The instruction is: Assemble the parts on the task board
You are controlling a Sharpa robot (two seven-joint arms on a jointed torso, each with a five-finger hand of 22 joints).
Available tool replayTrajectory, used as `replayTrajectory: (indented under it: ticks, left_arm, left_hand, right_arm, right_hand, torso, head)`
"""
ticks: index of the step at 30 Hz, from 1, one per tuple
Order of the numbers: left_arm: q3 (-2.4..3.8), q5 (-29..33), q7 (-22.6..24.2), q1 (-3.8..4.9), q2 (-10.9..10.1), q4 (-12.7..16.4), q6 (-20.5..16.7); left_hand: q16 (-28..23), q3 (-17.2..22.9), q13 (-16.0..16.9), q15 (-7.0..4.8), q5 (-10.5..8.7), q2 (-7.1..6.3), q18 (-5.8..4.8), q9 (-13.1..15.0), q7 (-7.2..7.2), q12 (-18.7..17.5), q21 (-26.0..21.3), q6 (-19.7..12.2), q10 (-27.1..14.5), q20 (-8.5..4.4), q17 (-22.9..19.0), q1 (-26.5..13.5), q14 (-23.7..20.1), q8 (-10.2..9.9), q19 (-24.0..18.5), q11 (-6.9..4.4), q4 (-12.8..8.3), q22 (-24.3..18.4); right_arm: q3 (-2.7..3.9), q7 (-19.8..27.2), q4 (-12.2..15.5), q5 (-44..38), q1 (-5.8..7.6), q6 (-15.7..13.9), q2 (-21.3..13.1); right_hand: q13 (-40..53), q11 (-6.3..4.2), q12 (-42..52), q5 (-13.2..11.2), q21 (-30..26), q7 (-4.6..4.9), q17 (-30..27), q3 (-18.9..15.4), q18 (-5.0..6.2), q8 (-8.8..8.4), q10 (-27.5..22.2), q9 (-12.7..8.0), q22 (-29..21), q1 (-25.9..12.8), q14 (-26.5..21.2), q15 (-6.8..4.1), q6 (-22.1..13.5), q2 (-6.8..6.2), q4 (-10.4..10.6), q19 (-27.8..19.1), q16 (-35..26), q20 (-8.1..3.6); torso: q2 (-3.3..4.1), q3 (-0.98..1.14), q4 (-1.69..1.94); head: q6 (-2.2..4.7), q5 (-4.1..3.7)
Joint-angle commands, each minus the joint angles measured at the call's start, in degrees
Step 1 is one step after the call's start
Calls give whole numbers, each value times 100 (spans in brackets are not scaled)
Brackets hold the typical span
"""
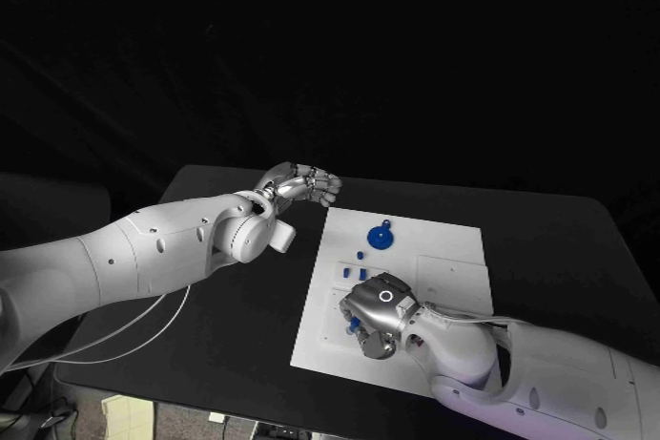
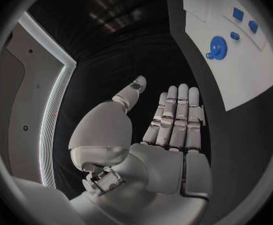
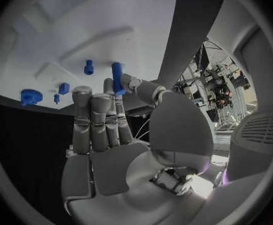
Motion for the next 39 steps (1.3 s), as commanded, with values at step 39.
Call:
replayTrajectory:
  ticks: [39]
  left_arm:
    - [4, 32, 6, 3, 0, 13, 108]
  left_hand:
    - [-45, -25, -24, 18, -17, -5, 60, -13, -5, -22, -34, -52, 11, -7, 25, -93, 41, 35, 36, 42, 23, 21]
  right_arm:
    - [-10, 35, -32, 162, 1, 16, 83]
  right_hand:
    - [4, -10, -1, 12, 46, 13, 8, 51, 475, 3, 46, 41, 103, 14, -17, -45, 41, -22, -18, -9, 26, -39]
  torso:
    - [0, 0, 0]
  head:
    - [-25, 15]
